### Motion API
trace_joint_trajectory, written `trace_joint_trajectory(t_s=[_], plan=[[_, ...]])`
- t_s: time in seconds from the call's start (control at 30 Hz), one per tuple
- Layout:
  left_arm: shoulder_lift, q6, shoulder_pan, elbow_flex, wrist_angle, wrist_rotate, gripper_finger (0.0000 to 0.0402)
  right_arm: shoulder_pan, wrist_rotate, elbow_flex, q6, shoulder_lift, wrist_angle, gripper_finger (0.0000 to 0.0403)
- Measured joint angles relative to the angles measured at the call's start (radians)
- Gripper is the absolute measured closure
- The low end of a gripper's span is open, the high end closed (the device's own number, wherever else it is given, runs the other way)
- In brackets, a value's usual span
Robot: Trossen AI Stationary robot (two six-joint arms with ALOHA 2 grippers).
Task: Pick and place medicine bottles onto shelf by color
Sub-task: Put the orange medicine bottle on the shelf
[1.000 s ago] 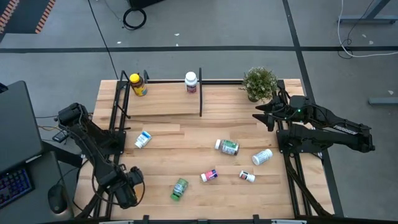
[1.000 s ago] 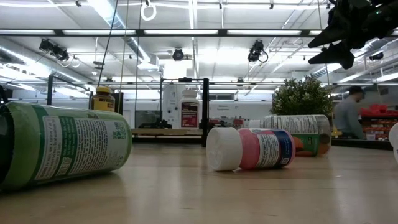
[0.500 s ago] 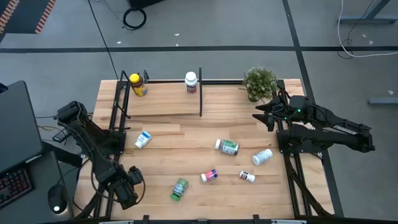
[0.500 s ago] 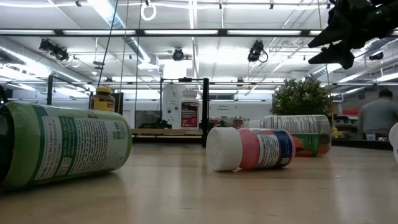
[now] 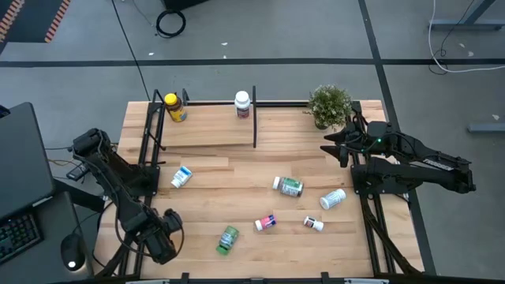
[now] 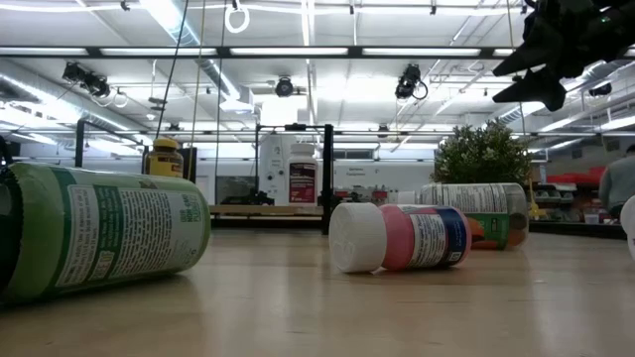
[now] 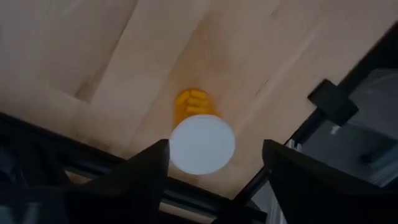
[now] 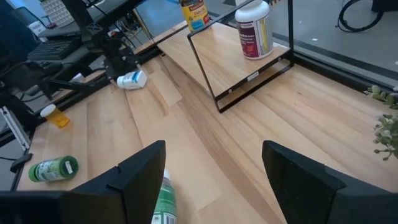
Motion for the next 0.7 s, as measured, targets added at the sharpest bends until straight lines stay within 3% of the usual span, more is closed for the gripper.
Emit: trace_joint_trajectory(t_s=[0.23, 0.7], plan=[[0.013, -0.124, -0.022, -0.002, 0.002, 0.004, 0.0094, 0.000, 0.000, 0.000, -0.004, 0.000, -0.013, 0.0129], [0.026, -0.359, -0.033, -0.003, -0.054, -0.002, 0.0103, 0.000, -0.005, 0.000, -0.001, 0.000, -0.020, 0.0129]])
